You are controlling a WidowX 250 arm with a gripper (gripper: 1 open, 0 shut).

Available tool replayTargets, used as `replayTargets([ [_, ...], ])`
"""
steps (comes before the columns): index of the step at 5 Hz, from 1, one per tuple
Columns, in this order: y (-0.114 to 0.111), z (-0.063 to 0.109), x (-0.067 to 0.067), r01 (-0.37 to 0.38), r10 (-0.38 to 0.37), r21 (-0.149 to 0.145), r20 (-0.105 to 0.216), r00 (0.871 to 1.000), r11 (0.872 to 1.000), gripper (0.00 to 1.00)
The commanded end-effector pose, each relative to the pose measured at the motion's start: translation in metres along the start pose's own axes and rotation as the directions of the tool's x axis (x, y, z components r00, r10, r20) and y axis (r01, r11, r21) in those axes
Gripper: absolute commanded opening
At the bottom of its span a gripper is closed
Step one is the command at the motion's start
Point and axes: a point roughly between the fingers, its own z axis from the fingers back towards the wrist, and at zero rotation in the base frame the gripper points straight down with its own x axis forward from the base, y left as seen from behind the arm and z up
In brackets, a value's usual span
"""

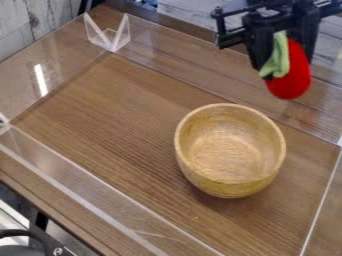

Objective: Move the red object to the left side of the table

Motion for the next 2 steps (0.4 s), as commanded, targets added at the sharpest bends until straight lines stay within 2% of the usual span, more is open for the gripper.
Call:
replayTargets([
  [1,0.0061,0.0109,-0.0067,-0.033,0.034,-0.042,0.038,0.999,0.999,0.0],
  [2,0.0085,0.0086,-0.0147,-0.071,0.073,-0.048,0.041,0.996,0.996,0.0],
])
